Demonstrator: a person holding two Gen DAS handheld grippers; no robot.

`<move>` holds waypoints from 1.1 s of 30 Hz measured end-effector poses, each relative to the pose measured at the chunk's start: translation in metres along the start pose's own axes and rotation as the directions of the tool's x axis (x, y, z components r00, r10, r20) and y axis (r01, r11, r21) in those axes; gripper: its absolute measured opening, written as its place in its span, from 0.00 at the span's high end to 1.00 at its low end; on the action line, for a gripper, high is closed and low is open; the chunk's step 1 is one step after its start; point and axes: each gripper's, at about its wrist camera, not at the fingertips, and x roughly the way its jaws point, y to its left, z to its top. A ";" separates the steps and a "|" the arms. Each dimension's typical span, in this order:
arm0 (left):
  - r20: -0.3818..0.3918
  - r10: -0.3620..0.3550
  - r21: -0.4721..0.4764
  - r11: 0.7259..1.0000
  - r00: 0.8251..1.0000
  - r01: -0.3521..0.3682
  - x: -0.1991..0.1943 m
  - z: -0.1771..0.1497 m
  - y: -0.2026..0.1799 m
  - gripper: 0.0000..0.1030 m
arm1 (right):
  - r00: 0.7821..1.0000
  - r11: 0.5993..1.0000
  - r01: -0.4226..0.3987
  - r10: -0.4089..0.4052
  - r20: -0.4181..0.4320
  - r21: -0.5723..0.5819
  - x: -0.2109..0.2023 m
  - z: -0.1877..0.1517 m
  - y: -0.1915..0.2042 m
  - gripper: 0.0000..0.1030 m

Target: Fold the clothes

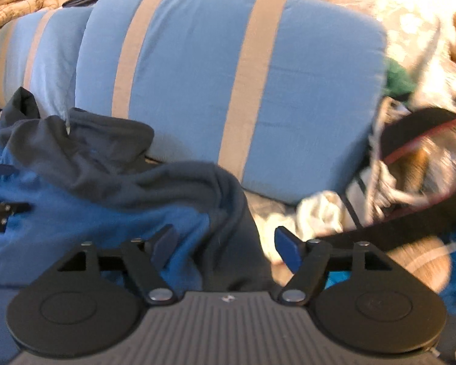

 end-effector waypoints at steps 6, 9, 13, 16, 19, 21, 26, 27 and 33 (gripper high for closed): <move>0.022 -0.049 -0.004 0.999 0.999 0.049 -0.024 0.006 -0.013 0.25 | 0.999 0.999 0.042 -0.042 -0.008 0.012 -0.050 -0.041 -0.010 0.09; 0.027 -0.092 -0.003 0.996 0.995 0.092 -0.035 0.006 -0.020 0.25 | 0.996 0.996 0.089 -0.089 -0.017 0.000 -0.073 -0.061 -0.012 0.01; 0.029 -0.116 0.034 0.993 0.993 0.115 -0.045 0.004 -0.031 0.25 | 0.984 0.984 0.177 -0.177 0.011 0.021 -0.111 -0.094 -0.024 0.00; 0.032 -0.122 0.044 0.992 0.992 0.120 -0.049 0.004 -0.033 0.25 | 0.957 0.958 0.285 -0.285 0.057 0.013 -0.145 -0.120 -0.037 0.00; 0.025 -0.119 0.030 0.993 0.993 0.118 -0.049 0.006 -0.032 0.25 | 0.919 0.923 0.383 -0.384 0.090 0.036 -0.175 -0.138 -0.055 0.02; 0.024 -0.119 0.017 0.993 0.993 0.119 -0.049 0.007 -0.031 0.25 | 0.889 0.892 0.441 -0.449 0.085 0.102 -0.189 -0.146 -0.072 0.07; 0.016 -0.120 -0.002 0.993 0.993 0.120 -0.050 0.007 -0.029 0.25 | 0.878 0.834 0.452 -0.478 0.006 0.317 -0.196 -0.163 -0.116 0.16; 0.015 -0.119 -0.002 0.993 0.993 0.119 -0.050 0.007 -0.029 0.25 | 0.881 0.820 0.445 -0.473 -0.011 0.359 -0.194 -0.166 -0.123 0.17; 0.015 -0.127 0.020 0.992 0.992 0.127 -0.053 0.005 -0.028 0.25 | 0.876 0.735 0.433 -0.480 -0.051 0.522 -0.184 -0.174 -0.141 0.23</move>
